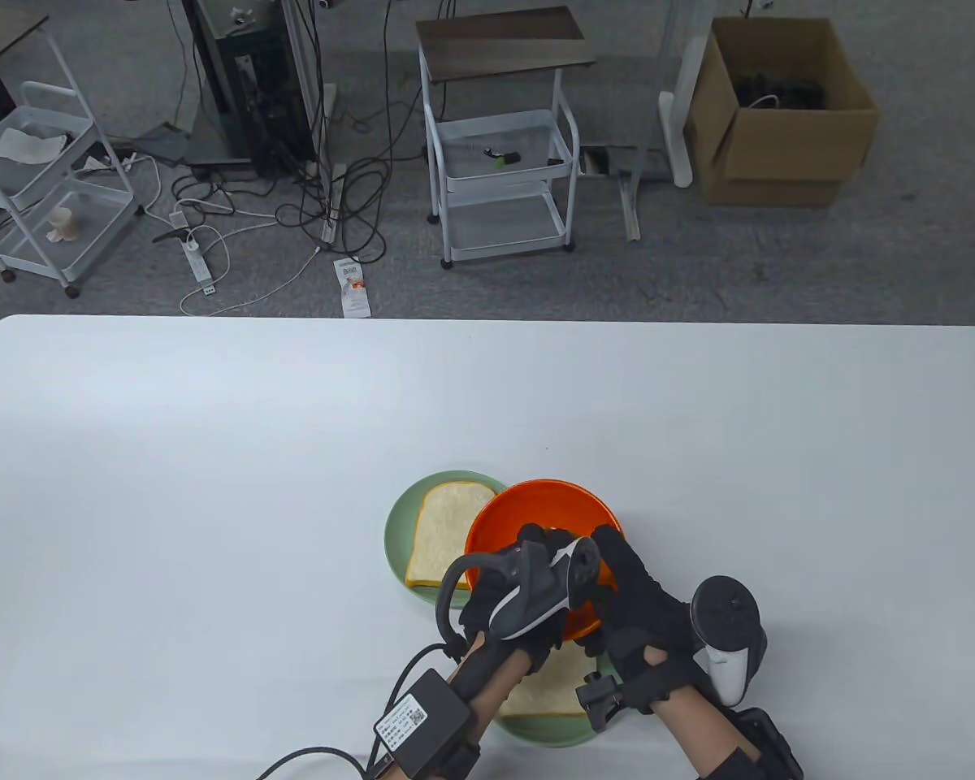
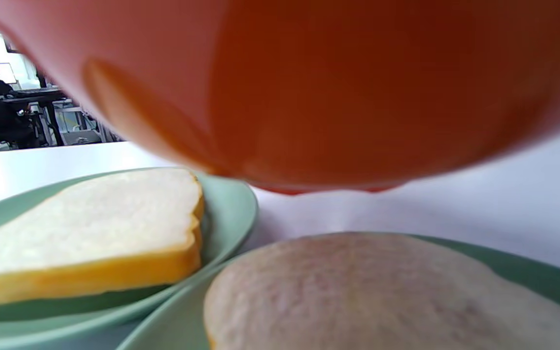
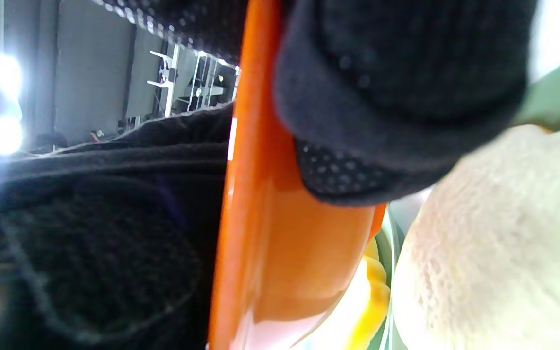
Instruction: Sprinkle raisins onto toast
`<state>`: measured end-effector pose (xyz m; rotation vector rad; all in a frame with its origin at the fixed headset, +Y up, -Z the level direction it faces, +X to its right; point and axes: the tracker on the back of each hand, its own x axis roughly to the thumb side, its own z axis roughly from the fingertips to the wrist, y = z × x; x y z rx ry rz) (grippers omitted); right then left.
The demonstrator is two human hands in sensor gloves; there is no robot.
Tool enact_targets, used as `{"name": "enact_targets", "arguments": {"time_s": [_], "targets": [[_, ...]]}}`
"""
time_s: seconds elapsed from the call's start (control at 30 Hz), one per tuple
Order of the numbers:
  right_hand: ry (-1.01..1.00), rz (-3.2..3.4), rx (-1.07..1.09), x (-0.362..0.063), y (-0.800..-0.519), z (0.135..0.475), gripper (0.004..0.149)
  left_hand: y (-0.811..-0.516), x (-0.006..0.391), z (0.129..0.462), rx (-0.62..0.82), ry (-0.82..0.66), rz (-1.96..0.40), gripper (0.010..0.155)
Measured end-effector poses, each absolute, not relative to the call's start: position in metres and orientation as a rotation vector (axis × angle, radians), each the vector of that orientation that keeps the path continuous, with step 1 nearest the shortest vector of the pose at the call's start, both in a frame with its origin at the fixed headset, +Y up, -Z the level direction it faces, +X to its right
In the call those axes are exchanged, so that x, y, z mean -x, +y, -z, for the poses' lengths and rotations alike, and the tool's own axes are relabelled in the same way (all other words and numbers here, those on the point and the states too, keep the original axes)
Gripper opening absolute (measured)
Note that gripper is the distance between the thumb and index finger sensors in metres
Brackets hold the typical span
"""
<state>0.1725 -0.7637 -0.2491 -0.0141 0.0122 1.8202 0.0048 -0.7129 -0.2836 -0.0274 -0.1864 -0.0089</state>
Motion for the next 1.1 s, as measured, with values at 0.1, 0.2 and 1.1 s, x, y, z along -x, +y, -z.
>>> {"name": "enact_targets", "arguments": {"time_s": [0.1,0.2,1.1], "targets": [[0.021,-1.842,-0.004,-0.171,-0.765,0.251,0.062,-0.715,0.003,0.285,0.001,-0.197,-0.062,0.055],[0.055,-1.824,-0.009,-0.172,-0.767,0.253,0.062,-0.715,0.010,0.286,-0.020,-0.210,-0.102,0.045],[0.079,-1.856,0.106,-0.197,-0.777,0.269,0.062,-0.690,0.021,0.261,-0.151,-0.297,-0.288,0.042]]}}
